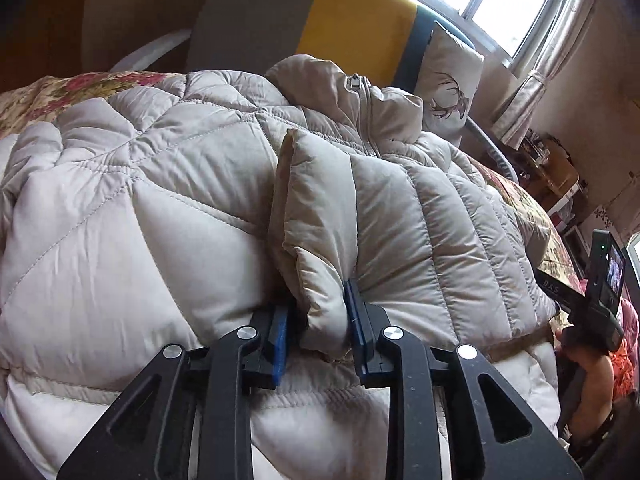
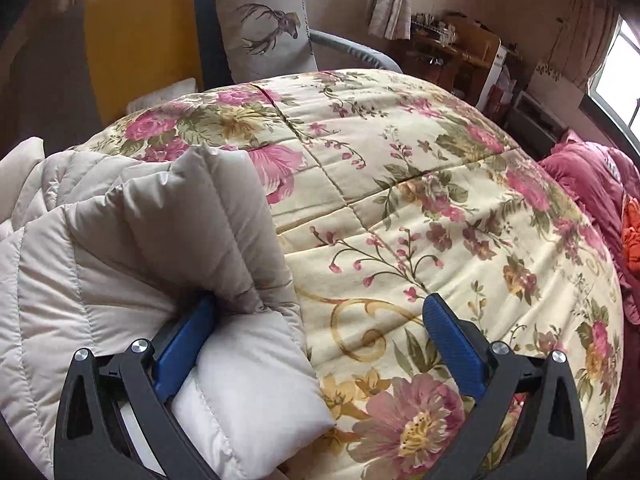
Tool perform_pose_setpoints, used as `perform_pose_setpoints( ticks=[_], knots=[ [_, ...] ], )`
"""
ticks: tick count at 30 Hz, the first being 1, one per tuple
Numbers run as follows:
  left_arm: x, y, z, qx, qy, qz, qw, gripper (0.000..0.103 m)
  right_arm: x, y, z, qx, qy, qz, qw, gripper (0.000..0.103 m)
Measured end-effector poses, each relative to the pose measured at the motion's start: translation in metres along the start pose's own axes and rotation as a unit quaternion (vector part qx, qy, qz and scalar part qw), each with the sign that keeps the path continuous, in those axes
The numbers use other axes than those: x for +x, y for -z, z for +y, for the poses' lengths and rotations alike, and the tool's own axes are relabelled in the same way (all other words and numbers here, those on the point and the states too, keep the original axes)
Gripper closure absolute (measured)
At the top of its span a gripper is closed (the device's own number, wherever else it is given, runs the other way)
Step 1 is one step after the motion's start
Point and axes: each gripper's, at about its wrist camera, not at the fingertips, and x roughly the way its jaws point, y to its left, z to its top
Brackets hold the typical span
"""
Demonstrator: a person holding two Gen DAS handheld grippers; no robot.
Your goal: Fold large clothes
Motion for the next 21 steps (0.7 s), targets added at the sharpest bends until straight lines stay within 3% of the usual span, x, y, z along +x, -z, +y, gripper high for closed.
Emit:
perform_pose_setpoints(
  ticks=[5,7,9,12,14,16,18,21],
  knots=[
    [0.0,-0.001,0.008,-0.014,0.021,0.002,0.9997,0.078,-0.018,-0.005,-0.012,0.017,0.005,0.006,1.0,0.002],
    [-0.007,-0.001,0.013,-0.026,0.048,0.002,0.9985,0.069,-0.049,-0.001,-0.016,0.023,0.021,-0.019,0.999,0.002],
    [-0.017,-0.003,0.016,-0.041,0.073,0.008,0.9965,0.049,-0.084,0.009,-0.013,0.012,-0.016,-0.056,0.998,0.002],
    [-0.045,-0.003,0.018,-0.062,0.094,-0.006,0.9936,0.038,-0.117,0.032,0.004,-0.025,-0.076,-0.072,0.994,0.002],
    [-0.064,0.0,0.024,-0.076,0.112,-0.019,0.9906,0.038,-0.119,0.047,0.016,-0.045,-0.107,-0.061,0.991,0.002],
    [-0.086,0.006,0.036,-0.095,0.126,-0.035,0.9868,0.038,-0.11,0.062,0.03,-0.069,-0.113,-0.046,0.99,0.002],
    [-0.11,0.016,0.051,-0.113,0.117,-0.056,0.9851,0.03,-0.096,0.074,0.044,-0.09,-0.089,-0.037,0.991,0.002],
    [-0.142,0.032,0.078,-0.139,0.087,-0.088,0.9826,0.03,-0.08,0.084,0.05,-0.096,-0.08,-0.026,0.992,0.002]
  ],
)
